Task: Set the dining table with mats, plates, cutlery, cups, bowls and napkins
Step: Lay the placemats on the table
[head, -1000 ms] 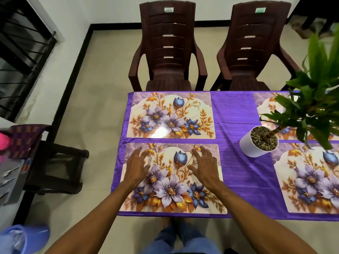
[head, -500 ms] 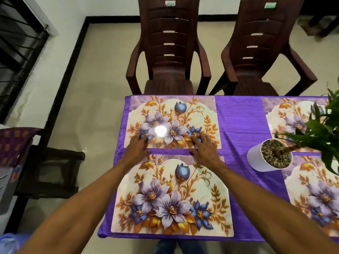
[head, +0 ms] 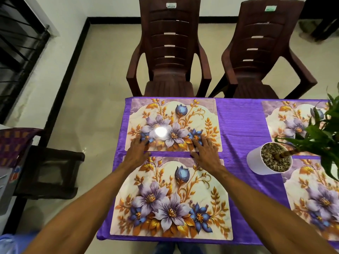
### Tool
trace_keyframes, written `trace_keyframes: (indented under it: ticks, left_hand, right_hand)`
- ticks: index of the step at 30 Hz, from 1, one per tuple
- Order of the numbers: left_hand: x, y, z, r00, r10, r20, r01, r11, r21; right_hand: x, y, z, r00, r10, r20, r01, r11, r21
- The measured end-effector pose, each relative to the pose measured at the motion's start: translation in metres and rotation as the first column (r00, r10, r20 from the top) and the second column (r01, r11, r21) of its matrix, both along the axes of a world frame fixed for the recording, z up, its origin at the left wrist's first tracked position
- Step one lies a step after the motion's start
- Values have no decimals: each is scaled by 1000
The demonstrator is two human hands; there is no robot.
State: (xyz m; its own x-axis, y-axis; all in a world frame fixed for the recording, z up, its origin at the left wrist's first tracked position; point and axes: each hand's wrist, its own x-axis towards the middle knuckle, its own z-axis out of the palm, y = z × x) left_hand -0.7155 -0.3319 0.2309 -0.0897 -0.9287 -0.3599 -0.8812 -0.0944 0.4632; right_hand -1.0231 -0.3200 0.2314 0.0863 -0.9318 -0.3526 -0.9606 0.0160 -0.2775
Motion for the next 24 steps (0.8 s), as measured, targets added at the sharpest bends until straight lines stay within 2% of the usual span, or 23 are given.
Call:
trace_keyframes:
  ticks: [7,14,17,20,24]
  left_hand:
    - [-1,0,11,1000,-10,26,11,1000,-27]
    - [-7,12,42,997,36,-66,-41,997,-65]
    - [-10,29,59,993,53,-103,-66,990,-127]
    - [-1,51,71,990,85,-113,-107,972,-209]
    - [27,81,74,988,125,-90,-143,963,-230]
  right_hand:
    - [0,-4,9,1000,25,12,-26,999,20]
    - [14,5,42,986,17,166,6,990,-141]
    - [23,14,54,970,32,239,21,976,-216]
    - [36,25,59,961,30,275,37,972,-233]
    - [61,42,56,957,59,284,11,970,-242]
